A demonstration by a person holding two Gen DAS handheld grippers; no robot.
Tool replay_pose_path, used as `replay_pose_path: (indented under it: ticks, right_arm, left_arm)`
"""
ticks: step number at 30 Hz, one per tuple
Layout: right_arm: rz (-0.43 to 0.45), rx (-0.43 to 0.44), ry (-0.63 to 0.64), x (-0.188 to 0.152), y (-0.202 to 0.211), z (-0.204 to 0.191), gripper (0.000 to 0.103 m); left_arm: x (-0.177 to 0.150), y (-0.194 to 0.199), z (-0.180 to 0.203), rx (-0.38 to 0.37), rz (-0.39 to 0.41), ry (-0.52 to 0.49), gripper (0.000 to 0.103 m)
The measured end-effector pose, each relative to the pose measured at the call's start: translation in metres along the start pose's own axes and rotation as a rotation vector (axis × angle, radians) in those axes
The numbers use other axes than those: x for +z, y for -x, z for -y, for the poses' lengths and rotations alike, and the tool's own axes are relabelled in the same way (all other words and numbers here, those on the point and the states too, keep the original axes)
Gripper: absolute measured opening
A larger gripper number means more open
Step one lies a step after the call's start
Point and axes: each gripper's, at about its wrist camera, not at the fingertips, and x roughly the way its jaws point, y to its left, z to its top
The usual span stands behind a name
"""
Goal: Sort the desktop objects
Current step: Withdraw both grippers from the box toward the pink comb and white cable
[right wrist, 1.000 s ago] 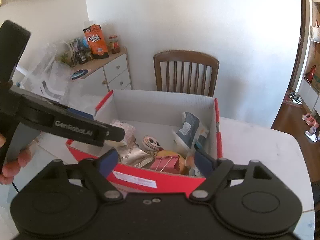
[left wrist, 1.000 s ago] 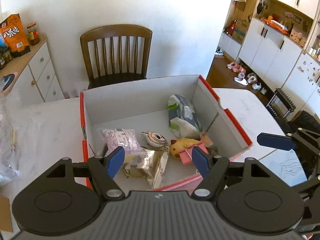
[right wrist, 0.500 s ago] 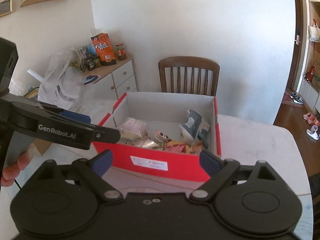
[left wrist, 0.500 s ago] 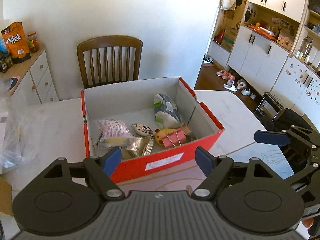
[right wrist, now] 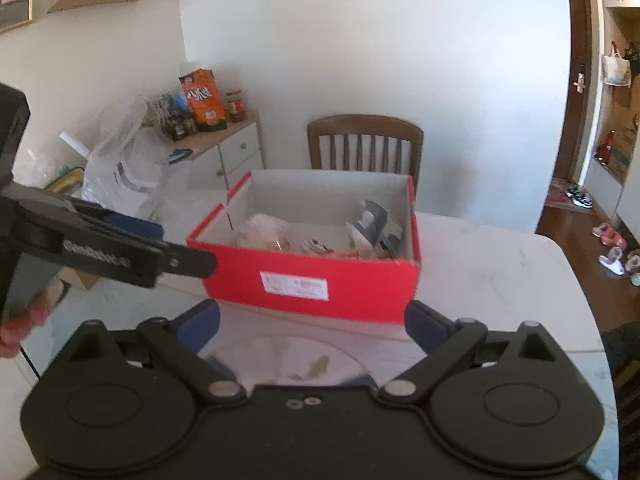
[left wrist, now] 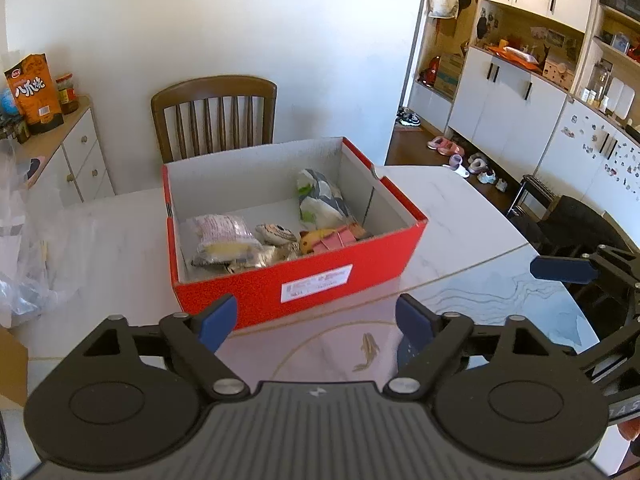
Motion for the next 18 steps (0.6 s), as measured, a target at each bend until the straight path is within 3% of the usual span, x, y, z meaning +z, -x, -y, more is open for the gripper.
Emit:
replay_pose_path:
  ticks: [4,18]
  right_arm:
    - [-0.016,-0.037,0.012,-0.020,0.003,0.002,0.099]
    - [-0.147,-0.111,-0.034,-0.109,-0.010,0.009,0.099]
  left_arm:
    - [-0.016,-0.001,0.002,-0.016,-0.015,0.004,0.100]
    - [-0.083,-0.032,0.020,-0.011,-0.104,-0.042,0.103]
